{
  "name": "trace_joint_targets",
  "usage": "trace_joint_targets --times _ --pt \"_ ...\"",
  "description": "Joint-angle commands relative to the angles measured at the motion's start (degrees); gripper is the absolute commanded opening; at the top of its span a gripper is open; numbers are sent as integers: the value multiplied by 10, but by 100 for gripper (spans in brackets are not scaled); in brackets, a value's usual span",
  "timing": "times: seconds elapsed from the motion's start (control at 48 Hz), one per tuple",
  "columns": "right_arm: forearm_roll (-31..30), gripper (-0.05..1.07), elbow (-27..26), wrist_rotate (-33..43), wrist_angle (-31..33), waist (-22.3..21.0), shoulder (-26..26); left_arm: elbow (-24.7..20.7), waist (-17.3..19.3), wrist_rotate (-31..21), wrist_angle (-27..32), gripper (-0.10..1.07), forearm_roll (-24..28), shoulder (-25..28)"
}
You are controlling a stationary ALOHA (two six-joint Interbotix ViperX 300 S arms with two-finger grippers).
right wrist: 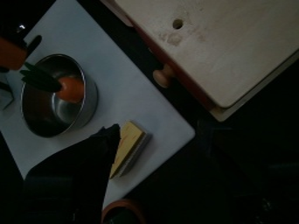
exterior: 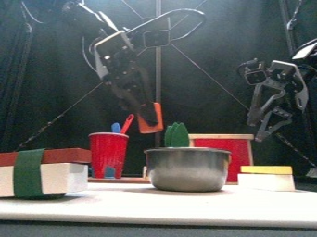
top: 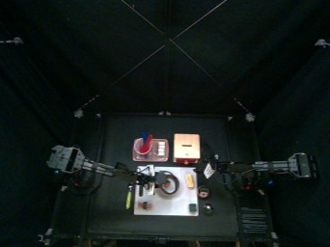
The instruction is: Put both carrot halves into bowl
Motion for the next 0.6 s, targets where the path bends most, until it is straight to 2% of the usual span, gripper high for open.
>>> trace_joint_targets --times 0.0,0.188,0.375,0.583 --pt "-3 100 -5 -2 -2 0 -2 -39 -16 1 -1 59 -4 11" --pt "-3 100 -3 -1 -2 1 -2 -68 -20 0 25 59 -33 34" --pt "-1 100 0 -1 -2 4 -2 -71 -15 1 36 59 -70 54" --pt "-2 100 1 -1 -2 4 -2 -81 0 1 30 61 -80 67"
